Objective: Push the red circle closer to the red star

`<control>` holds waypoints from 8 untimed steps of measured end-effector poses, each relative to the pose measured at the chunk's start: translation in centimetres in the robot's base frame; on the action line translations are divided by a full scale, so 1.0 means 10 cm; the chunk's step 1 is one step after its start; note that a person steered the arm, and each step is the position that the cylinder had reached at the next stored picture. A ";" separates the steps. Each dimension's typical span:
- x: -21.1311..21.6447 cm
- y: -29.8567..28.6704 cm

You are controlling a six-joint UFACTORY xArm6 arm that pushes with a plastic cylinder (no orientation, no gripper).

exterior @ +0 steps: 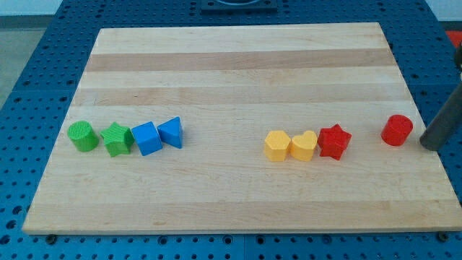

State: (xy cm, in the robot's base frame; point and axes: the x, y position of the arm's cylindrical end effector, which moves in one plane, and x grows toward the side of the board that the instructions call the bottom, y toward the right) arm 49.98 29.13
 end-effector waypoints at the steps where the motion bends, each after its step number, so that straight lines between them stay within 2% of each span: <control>1: -0.12 0.00; 2: -0.34 -0.07; 3: -0.17 -0.32; 4: 0.18 -0.53; 5: 0.23 -0.62; 6: 0.20 -0.60; 7: 0.10 -0.14; 8: 0.07 -0.07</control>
State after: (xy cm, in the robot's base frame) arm 50.69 28.46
